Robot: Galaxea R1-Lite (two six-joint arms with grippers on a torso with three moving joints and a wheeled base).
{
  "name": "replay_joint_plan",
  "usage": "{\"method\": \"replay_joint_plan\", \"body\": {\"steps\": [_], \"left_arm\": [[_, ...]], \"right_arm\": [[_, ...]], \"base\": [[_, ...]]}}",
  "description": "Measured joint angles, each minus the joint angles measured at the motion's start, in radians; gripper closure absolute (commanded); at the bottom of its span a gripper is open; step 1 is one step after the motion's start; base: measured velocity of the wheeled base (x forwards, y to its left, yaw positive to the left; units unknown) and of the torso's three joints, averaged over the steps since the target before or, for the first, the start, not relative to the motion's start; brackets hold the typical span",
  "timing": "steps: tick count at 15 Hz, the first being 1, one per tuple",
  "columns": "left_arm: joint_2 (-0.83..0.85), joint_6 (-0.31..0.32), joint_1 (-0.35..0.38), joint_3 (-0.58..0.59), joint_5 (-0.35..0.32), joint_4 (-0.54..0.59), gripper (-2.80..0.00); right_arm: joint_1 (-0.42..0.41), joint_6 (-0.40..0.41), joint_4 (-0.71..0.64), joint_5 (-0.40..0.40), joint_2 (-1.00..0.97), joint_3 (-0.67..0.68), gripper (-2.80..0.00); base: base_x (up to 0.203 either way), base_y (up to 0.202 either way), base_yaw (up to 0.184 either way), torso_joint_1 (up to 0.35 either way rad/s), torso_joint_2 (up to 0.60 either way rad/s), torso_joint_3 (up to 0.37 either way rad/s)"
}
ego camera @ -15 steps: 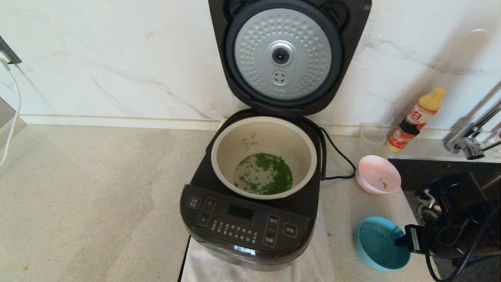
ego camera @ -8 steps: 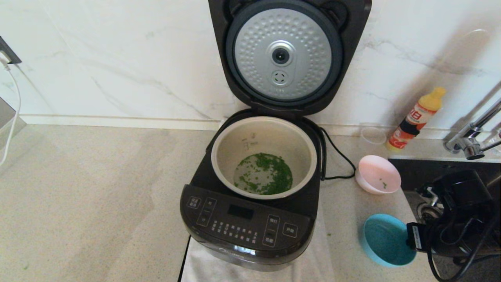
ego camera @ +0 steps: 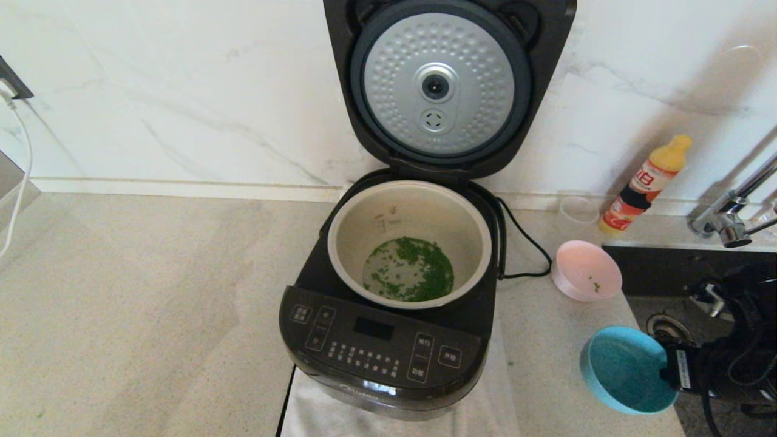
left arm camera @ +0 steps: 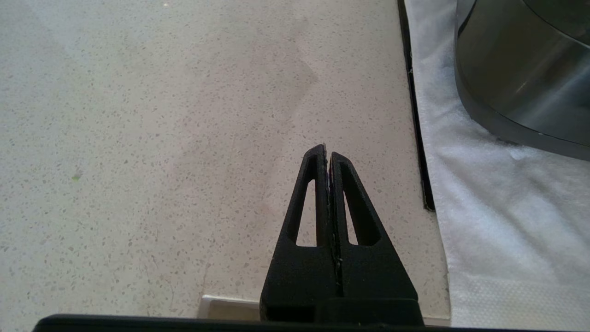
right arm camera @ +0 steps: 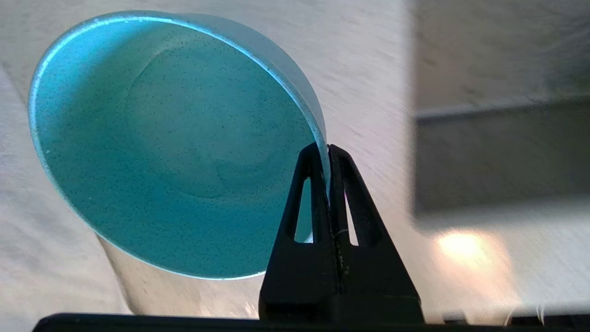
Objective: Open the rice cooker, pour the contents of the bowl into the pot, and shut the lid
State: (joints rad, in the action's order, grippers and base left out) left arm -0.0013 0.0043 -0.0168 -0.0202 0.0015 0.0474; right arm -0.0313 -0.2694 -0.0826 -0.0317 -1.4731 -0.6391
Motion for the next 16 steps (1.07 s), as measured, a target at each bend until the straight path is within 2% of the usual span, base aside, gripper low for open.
{"method": "replay_joint_plan", "body": {"steps": [3, 9, 13, 16], "left_arm": [[0.000, 0.000, 0.000, 0.000, 0.000, 0.000, 0.00], [0.000, 0.000, 0.000, 0.000, 0.000, 0.000, 0.00], [0.000, 0.000, 0.000, 0.000, 0.000, 0.000, 0.00], [0.000, 0.001, 0.000, 0.000, 0.000, 0.000, 0.00]], "right_arm": [[-0.123, 0.001, -0.078, 0.000, 0.078, 0.003, 0.00], [-0.448, 0.000, -0.085, 0.000, 0.147, 0.015, 0.00], [-0.686, 0.004, -0.073, 0.003, 0.116, 0.013, 0.00], [-0.855, -0.002, -0.032, 0.017, 0.012, -0.034, 0.00]], "base": [[0.000, 0.000, 0.000, 0.000, 0.00, 0.000], [0.000, 0.000, 0.000, 0.000, 0.00, 0.000], [0.000, 0.000, 0.000, 0.000, 0.00, 0.000], [0.000, 0.000, 0.000, 0.000, 0.00, 0.000]]}}
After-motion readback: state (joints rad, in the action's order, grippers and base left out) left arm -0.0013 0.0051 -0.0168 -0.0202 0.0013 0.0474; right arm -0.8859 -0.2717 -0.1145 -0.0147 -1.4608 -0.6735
